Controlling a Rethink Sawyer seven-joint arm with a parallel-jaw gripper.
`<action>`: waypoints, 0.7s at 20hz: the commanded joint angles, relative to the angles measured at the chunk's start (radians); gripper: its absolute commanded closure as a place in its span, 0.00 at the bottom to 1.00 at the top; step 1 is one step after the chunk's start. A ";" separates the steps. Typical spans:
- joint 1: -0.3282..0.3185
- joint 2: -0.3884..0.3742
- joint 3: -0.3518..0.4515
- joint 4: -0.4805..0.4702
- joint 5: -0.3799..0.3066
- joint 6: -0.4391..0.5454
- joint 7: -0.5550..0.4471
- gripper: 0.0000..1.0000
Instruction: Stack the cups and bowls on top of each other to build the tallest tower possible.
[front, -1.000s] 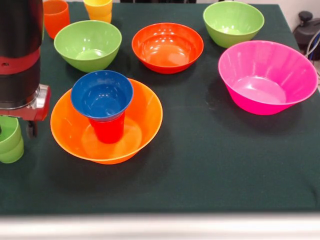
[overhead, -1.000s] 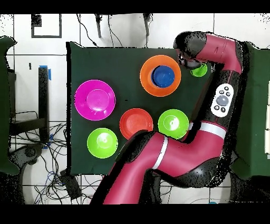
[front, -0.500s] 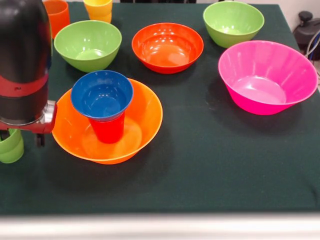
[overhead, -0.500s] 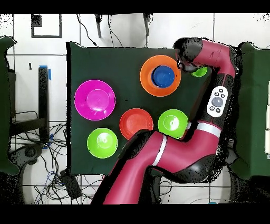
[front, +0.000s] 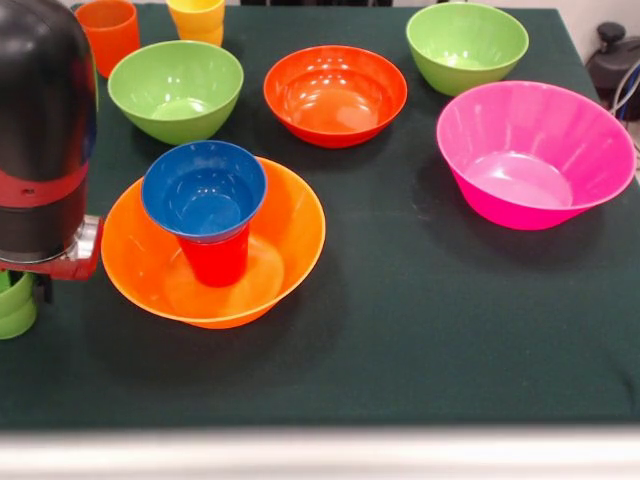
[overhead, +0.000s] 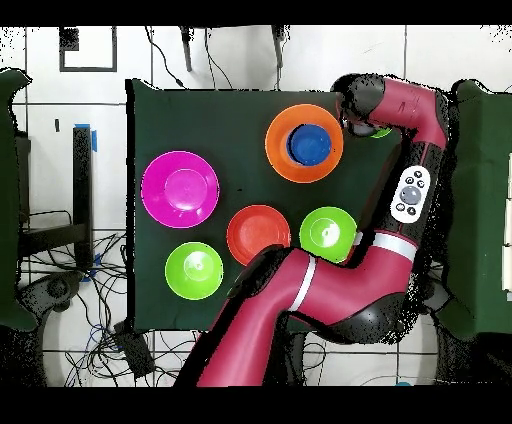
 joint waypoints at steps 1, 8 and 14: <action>0.000 0.049 0.036 0.007 -0.040 -0.057 -0.338 1.00; 0.009 0.044 0.008 0.000 -0.019 -0.058 -0.330 1.00; 0.038 -0.071 -0.031 0.078 0.014 0.033 -0.336 1.00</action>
